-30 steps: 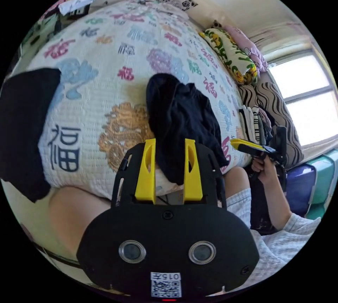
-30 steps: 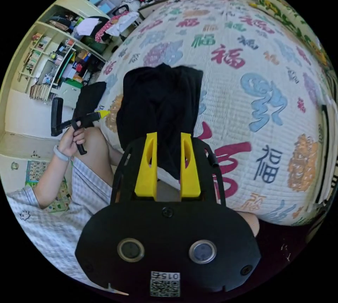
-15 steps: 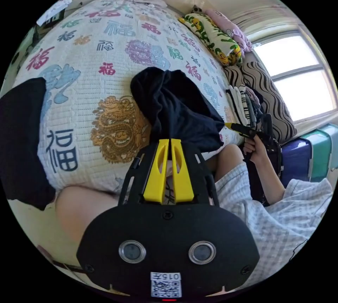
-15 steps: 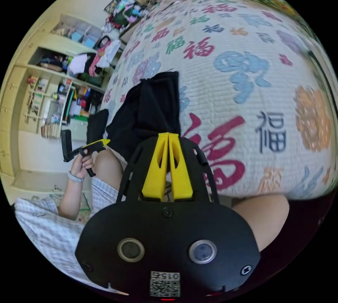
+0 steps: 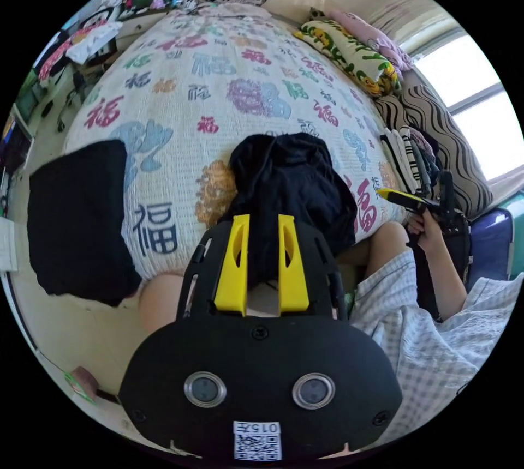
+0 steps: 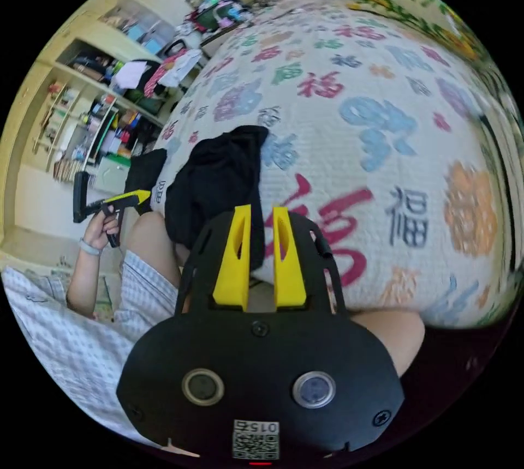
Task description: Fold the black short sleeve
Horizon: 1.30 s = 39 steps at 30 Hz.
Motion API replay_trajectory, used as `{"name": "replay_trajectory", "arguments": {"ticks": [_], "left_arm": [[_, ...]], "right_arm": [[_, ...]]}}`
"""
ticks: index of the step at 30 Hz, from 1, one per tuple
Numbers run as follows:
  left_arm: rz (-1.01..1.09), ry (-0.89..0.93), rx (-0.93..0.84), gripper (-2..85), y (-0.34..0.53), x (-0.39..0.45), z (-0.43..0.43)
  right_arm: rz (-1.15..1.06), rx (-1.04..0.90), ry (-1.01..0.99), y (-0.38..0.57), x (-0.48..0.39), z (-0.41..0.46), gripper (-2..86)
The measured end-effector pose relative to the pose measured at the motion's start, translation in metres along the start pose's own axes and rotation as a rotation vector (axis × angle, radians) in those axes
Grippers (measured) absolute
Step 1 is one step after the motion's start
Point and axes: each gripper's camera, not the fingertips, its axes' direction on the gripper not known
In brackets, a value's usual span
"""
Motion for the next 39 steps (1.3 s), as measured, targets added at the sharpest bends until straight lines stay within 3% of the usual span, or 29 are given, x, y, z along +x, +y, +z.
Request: {"name": "replay_trajectory", "arguments": {"ticks": [9, 13, 21, 27, 32, 39], "left_arm": [[0.187, -0.044, -0.011, 11.2, -0.099, 0.038, 0.045], [0.226, -0.059, -0.039, 11.3, -0.116, 0.036, 0.053], [0.319, 0.068, -0.065, 11.1, -0.153, 0.057, 0.074], [0.521, 0.113, -0.234, 10.9, -0.187, 0.12, 0.128], [0.577, 0.113, -0.354, 10.7, -0.212, 0.143, 0.165], [0.71, 0.062, -0.568, 8.2, -0.209, 0.172, 0.214]], "right_arm": [[-0.121, -0.273, 0.144, -0.085, -0.041, 0.107, 4.8], [-0.164, -0.216, 0.079, -0.066, -0.044, 0.087, 0.0], [0.025, -0.064, -0.05, 0.05, -0.024, 0.026, -0.8], [0.13, -0.048, -0.092, 0.084, -0.013, 0.029, 0.2], [0.026, 0.049, -0.092, 0.064, -0.029, 0.016, 5.4], [-0.02, -0.111, -0.015, 0.049, -0.047, 0.052, 3.7]]}}
